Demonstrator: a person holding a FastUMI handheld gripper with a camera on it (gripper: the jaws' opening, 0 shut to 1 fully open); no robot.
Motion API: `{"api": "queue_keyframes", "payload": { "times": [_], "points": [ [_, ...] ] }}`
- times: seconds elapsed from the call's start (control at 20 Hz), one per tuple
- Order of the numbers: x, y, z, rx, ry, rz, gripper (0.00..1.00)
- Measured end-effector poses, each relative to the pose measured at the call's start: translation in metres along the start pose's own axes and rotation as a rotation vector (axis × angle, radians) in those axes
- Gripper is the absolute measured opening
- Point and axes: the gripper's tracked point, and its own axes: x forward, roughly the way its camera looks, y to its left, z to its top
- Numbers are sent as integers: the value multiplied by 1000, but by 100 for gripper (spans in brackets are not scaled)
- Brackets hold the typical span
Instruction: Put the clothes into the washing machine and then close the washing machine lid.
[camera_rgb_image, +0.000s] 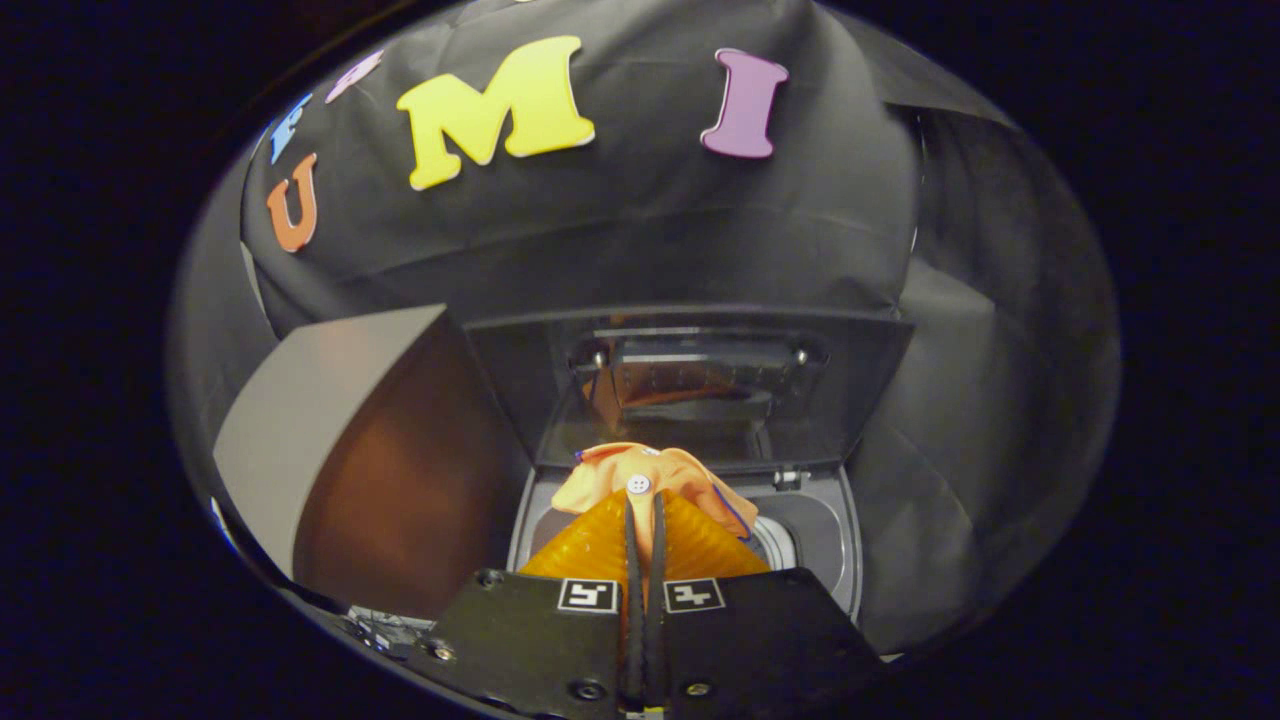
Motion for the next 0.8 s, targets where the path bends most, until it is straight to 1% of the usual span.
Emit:
{"api": "queue_keyframes", "payload": {
  "times": [0.15, 0.35, 0.45, 0.65, 0.75, 0.8],
  "points": [
    [23, -10, -36, 22, 86, -30, 4],
    [38, -22, -79, 36, 197, -82, 4],
    [38, -28, -100, 37, 253, -93, 4],
    [33, -30, -113, 87, 265, -82, 4],
    [32, -36, -106, 108, 208, -94, 4],
    [28, -38, -110, 111, 222, -93, 4]
  ]
}}
